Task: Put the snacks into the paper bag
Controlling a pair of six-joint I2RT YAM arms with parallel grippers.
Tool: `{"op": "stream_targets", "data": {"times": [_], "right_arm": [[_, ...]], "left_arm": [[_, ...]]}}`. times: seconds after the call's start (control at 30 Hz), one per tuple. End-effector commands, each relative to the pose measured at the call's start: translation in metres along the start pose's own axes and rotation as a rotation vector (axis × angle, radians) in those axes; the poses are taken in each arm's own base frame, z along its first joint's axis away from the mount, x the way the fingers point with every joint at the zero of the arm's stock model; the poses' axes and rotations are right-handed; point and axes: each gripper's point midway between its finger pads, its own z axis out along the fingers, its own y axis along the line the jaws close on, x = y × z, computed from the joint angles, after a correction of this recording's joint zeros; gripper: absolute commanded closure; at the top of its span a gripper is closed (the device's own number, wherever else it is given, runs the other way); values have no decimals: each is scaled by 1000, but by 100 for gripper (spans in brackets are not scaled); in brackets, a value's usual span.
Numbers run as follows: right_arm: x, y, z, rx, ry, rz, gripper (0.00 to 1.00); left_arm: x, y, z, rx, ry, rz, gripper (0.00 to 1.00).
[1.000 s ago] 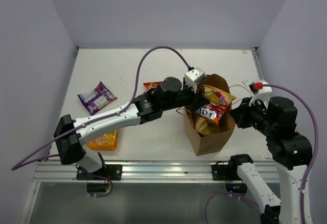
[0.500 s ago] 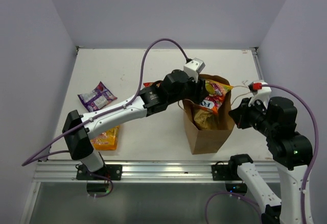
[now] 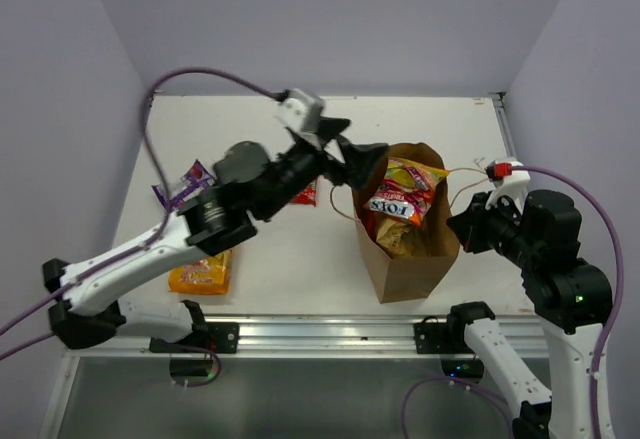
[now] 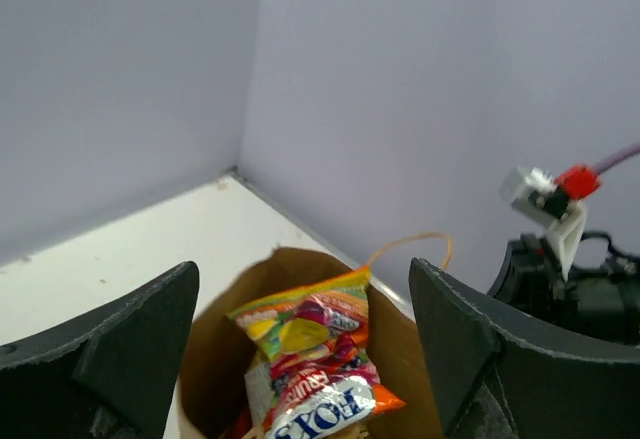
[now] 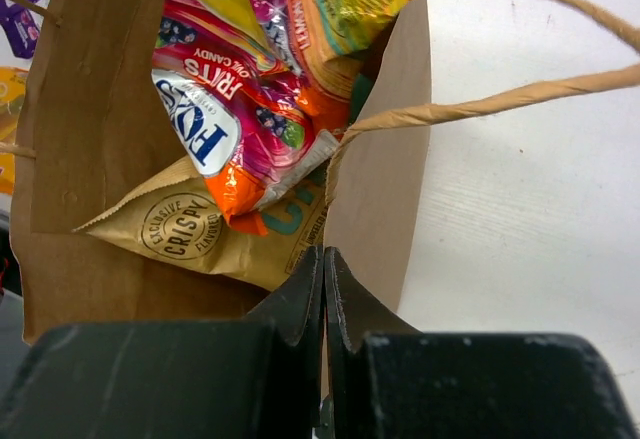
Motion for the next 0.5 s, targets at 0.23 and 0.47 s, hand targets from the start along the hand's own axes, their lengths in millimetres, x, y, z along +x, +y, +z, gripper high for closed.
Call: {"op": "stream_targets", "data": {"times": [0.23, 0.47], "right_arm": [[-12, 6, -7, -21, -41, -28, 100], [-12, 5, -6, -16, -35, -34, 100]], "left_arm": [[90, 245, -50, -534, 223, -14, 8], [194, 330, -42, -651, 448, -31, 10]]}}
